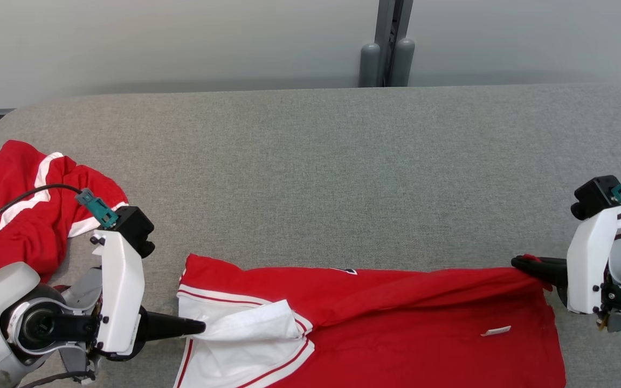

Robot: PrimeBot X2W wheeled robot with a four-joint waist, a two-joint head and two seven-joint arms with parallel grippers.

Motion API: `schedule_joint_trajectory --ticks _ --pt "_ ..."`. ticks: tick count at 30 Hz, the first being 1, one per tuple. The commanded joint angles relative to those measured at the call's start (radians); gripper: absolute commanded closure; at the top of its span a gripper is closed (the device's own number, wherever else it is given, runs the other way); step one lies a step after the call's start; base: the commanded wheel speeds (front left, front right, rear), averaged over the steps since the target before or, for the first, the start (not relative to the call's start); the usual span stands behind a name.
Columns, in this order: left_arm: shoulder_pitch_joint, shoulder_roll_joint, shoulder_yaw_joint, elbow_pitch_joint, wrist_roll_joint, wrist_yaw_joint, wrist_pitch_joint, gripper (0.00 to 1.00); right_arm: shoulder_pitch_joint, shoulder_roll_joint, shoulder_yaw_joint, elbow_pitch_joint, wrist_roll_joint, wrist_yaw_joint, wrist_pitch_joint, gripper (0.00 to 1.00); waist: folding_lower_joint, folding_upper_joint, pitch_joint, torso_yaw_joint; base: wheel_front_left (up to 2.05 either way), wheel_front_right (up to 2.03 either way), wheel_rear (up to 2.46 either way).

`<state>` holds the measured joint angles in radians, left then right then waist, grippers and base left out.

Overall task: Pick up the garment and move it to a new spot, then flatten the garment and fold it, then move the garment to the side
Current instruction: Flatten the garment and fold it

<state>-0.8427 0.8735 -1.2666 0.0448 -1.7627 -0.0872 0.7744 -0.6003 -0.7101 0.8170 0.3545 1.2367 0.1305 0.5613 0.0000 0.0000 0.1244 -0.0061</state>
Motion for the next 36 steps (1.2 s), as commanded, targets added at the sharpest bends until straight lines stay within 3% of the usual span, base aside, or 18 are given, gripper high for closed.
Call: schedule_joint_trajectory --ticks 1,15,36 --pt "0.014 0.005 0.004 -0.004 -0.013 0.004 0.005 1.0 -0.016 -0.014 0.014 -0.008 0.009 0.001 0.003 1.0 0.0 0.0 0.002 -0.001 0.0 0.0 0.0" --pt "0.035 -0.004 -0.001 -0.008 -0.015 0.017 0.034 1.0 -0.06 -0.053 0.122 0.005 0.077 0.001 0.055 1.0 0.0 0.0 0.016 -0.005 0.0 0.0 0.0" --pt "0.089 -0.013 -0.007 0.014 -0.012 0.029 0.074 1.0 -0.072 -0.055 0.205 0.039 0.137 0.001 0.132 1.0 0.0 0.0 0.006 -0.017 0.0 0.0 0.0"
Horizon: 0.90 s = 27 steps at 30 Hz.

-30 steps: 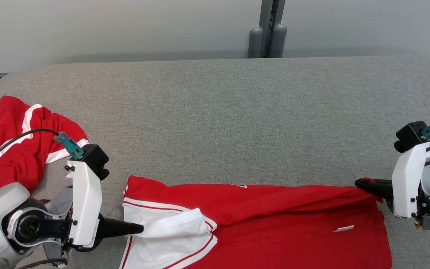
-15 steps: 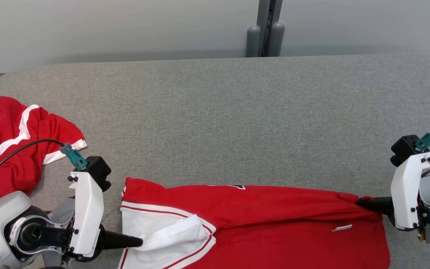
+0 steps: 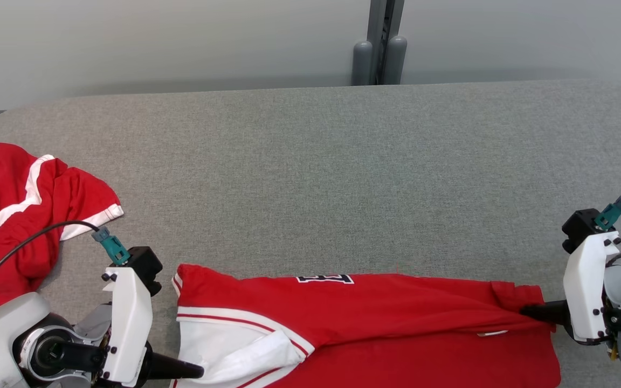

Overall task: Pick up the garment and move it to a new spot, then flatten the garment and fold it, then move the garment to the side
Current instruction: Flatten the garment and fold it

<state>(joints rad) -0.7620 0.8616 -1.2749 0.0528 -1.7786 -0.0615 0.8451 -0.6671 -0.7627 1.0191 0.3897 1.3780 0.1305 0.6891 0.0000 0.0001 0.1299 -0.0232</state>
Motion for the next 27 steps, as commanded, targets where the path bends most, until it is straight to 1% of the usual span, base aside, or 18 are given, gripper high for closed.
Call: schedule_joint_trajectory --ticks 1,3,4,5,6,7,8,9,10,12,13,17,23,27 --pt "0.011 -0.003 0.002 0.009 0.007 0.003 0.005 1.0 -0.006 0.0 0.008 0.008 -0.008 0.001 0.004 1.0 0.0 -0.0001 0.0 0.0 0.0 0.0 0.0" --pt "0.021 -0.01 0.001 0.015 0.012 0.003 0.008 1.0 -0.004 0.008 0.014 0.017 -0.013 0.001 0.003 0.99 0.0 -0.0001 -0.001 -0.001 0.0 0.0 0.0" --pt "0.024 -0.013 0.001 0.019 0.013 0.003 0.01 1.0 -0.004 0.01 0.017 0.024 -0.016 0.001 0.002 0.89 0.0 -0.0001 -0.002 -0.001 0.0 0.0 0.0" --pt "0.025 -0.014 0.0 0.023 0.014 0.003 0.013 0.97 -0.005 0.013 0.021 0.029 -0.018 0.001 0.002 0.82 0.0 -0.0001 -0.002 -0.002 0.0 0.0 0.0" --pt "0.026 -0.015 0.0 0.028 0.016 0.003 0.014 0.91 -0.005 0.016 0.025 0.033 -0.021 0.001 0.0 0.7 0.0 -0.0001 -0.002 -0.002 0.0 0.0 0.0" --pt "0.029 -0.018 0.001 0.034 0.016 0.002 0.014 0.81 -0.004 0.021 0.029 0.036 -0.024 0.001 -0.004 0.61 0.0 -0.0001 -0.002 -0.003 0.0 0.0 0.0" --pt "0.034 -0.021 0.0 0.04 0.018 0.003 0.014 0.7 -0.002 0.024 0.034 0.039 -0.024 0.001 -0.003 0.57 0.0 -0.0001 -0.003 -0.003 0.0 0.0 0.0" --pt "0.04 -0.025 -0.001 0.045 0.018 0.003 0.016 0.66 0.0 0.028 0.037 0.044 -0.025 0.001 -0.004 0.55 0.0 -0.0001 -0.003 -0.004 0.0 0.0 0.0" --pt "0.045 -0.029 -0.001 0.05 0.019 0.002 0.017 0.59 0.002 0.032 0.04 0.049 -0.026 0.001 -0.007 0.5 0.0 -0.0001 -0.004 -0.005 0.0 0.0 0.0" --pt "0.047 -0.037 -0.001 0.063 0.023 0.0 0.013 0.05 0.005 0.04 0.044 0.059 -0.024 0.001 -0.012 0.12 0.0 -0.0001 -0.006 -0.007 0.0 0.0 0.0" --pt "0.045 -0.04 -0.001 0.068 0.024 -0.002 0.011 0.0 0.007 0.044 0.043 0.065 -0.022 0.001 -0.014 0.0 0.0 -0.0001 -0.007 -0.008 0.0 0.0 0.0" --pt "0.051 -0.043 0.004 0.084 0.022 -0.006 0.01 0.0 0.012 0.052 0.041 0.084 -0.016 0.001 -0.036 0.0 0.0 -0.0001 -0.018 -0.012 0.0 0.0 0.0" --pt "0.03 -0.034 0.031 0.086 0.03 -0.019 -0.022 0.0 0.013 0.031 0.009 0.072 -0.006 0.001 -0.097 0.0 0.0 -0.0001 -0.035 -0.01 0.0 0.0 0.0" --pt "0.022 -0.026 0.058 0.078 0.033 -0.029 -0.061 0.0 0.014 0.01 -0.027 0.051 -0.012 0.001 -0.168 0.0 0.0 -0.0001 -0.047 -0.008 0.0 0.0 0.0"
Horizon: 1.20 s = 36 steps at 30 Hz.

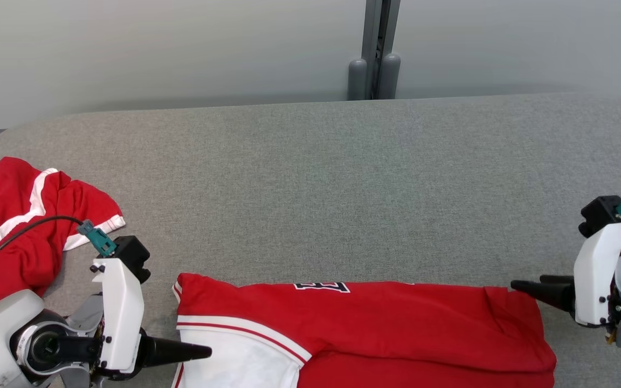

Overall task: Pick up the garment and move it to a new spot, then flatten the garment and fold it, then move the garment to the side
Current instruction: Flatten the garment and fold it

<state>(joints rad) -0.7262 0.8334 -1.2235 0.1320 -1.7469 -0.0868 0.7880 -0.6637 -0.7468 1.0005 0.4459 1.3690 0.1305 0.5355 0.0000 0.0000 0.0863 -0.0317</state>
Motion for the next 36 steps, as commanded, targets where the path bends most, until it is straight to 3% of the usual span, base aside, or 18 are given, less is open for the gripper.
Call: schedule_joint_trajectory --ticks 1,8,20,25,30,36 --pt "-0.015 0.005 0.014 -0.005 0.003 -0.009 -0.016 0.0 0.011 -0.013 -0.022 -0.011 -0.006 0.001 -0.044 0.0 0.0 0.0 -0.007 0.002 0.0 0.0 0.0" --pt "-0.009 0.028 0.069 -0.031 0.033 -0.026 -0.131 0.0 0.037 -0.035 -0.091 -0.038 -0.046 0.001 -0.234 0.0 0.0 0.0 -0.027 0.005 0.0 0.0 0.0" --pt "0.084 0.064 0.175 -0.058 0.178 -0.025 -0.53 0.0 0.171 0.033 -0.238 -0.029 -0.154 0.001 -0.657 0.0 0.0 0.0 -0.034 0.016 0.0 0.0 0.0" --pt "0.125 0.072 0.218 -0.068 0.276 0.038 -0.742 0.0 0.227 0.077 -0.326 -0.021 -0.213 0.001 -0.776 0.0 0.0 0.0 -0.037 0.018 0.0 0.0 0.0" --pt "0.201 0.062 0.264 -0.098 0.343 0.136 -0.974 0.0 0.296 0.152 -0.5 -0.029 -0.331 0.001 -0.799 0.0 0.0 0.0 -0.042 0.012 0.0 0.0 0.0" --pt "0.311 0.01 0.387 -0.145 0.439 0.255 -1.054 0.0 0.437 0.298 -0.77 -0.138 -0.548 0.001 -0.8 0.0 0.0 0.0 -0.036 0.02 0.0 0.0 0.0"
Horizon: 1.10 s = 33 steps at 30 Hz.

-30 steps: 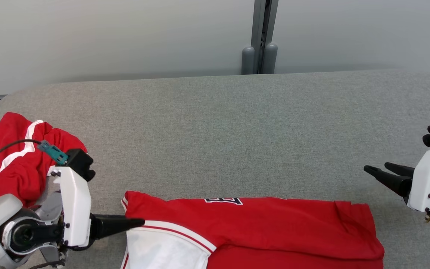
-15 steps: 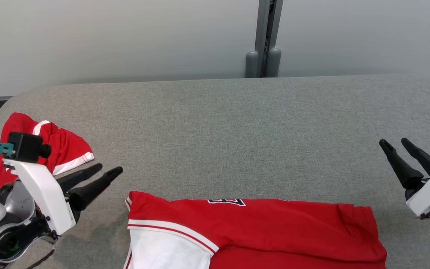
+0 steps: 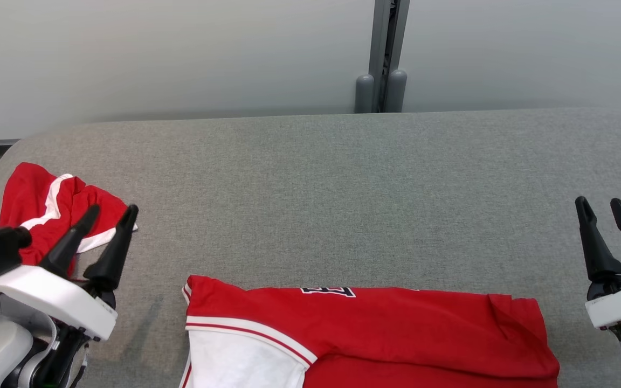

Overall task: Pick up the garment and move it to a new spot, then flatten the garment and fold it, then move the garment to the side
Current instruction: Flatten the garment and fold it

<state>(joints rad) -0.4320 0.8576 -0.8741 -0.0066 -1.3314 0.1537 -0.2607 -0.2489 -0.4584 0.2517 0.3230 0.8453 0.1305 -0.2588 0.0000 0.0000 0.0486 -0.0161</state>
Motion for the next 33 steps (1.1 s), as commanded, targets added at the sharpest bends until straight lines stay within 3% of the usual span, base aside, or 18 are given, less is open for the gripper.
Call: schedule_joint_trajectory --ticks 1,5,15,18,25,33 --pt "0.036 -0.033 0.092 -0.011 0.057 0.031 -0.006 0.0 0.042 0.031 -0.058 -0.033 -0.059 0.001 -0.005 0.0 0.0 0.0 0.004 0.008 0.0 0.0 0.0" --pt "0.164 -0.146 0.292 -0.037 0.21 0.065 -0.005 0.0 0.111 0.108 -0.145 -0.083 -0.157 0.001 -0.005 0.0 0.0 0.0 0.004 0.017 0.0 0.0 0.0" --pt "0.411 -0.414 0.582 -0.046 0.571 0.012 -0.005 0.0 0.193 0.176 -0.124 0.006 -0.22 0.001 0.023 0.0 0.0 0.0 -0.007 0.015 0.0 0.0 0.0" --pt "0.439 -0.456 0.619 -0.039 0.624 -0.005 -0.006 0.0 0.199 0.176 -0.116 0.039 -0.211 0.001 0.045 0.0 0.0 0.0 -0.005 0.015 0.0 0.0 0.0" --pt "0.482 -0.575 0.685 -0.002 0.721 -0.089 -0.006 0.0 0.204 0.173 -0.088 0.124 -0.186 0.001 0.093 0.0 0.0 0.0 -0.001 0.009 0.0 0.0 0.0" --pt "0.471 -0.64 0.727 0.032 0.79 -0.155 -0.006 0.0 0.185 0.175 -0.023 0.194 -0.141 0.001 0.132 0.0 0.0 0.0 0.003 0.008 0.0 0.0 0.0"
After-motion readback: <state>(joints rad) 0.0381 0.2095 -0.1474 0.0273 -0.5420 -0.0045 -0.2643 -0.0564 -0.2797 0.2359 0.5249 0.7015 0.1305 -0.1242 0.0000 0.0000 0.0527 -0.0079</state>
